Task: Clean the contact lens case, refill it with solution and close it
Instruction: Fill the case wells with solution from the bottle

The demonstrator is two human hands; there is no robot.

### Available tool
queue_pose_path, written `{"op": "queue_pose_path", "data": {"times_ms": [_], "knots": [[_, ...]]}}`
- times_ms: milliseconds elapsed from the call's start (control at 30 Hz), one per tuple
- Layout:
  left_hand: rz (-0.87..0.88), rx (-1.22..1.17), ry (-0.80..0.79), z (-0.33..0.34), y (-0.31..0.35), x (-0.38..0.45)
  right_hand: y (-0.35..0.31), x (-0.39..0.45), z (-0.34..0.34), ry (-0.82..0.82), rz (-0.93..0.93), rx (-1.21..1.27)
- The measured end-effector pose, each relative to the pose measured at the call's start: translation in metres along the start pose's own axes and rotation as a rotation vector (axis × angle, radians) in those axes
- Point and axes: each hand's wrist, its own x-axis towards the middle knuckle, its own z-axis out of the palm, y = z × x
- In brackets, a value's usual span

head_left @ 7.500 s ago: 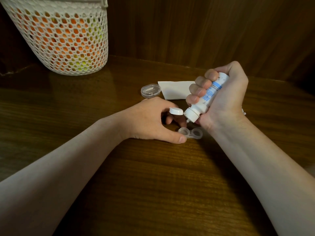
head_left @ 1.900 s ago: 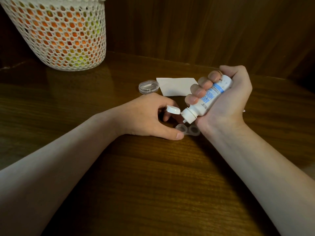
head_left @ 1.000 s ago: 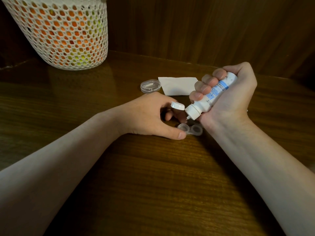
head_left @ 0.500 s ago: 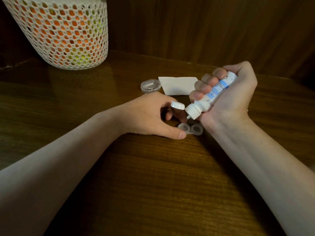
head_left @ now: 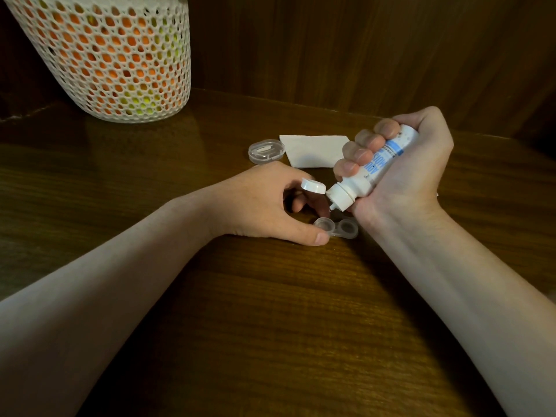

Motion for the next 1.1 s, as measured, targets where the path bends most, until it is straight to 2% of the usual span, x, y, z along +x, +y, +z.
{"op": "queue_pose_path", "data": {"times_ms": [1100], "knots": [[0.007, 0.021, 0.011, 0.0008, -0.0021, 0.0016, -0.0009, -0.0002, 0.001, -0.005, 0.004, -0.014]]}}
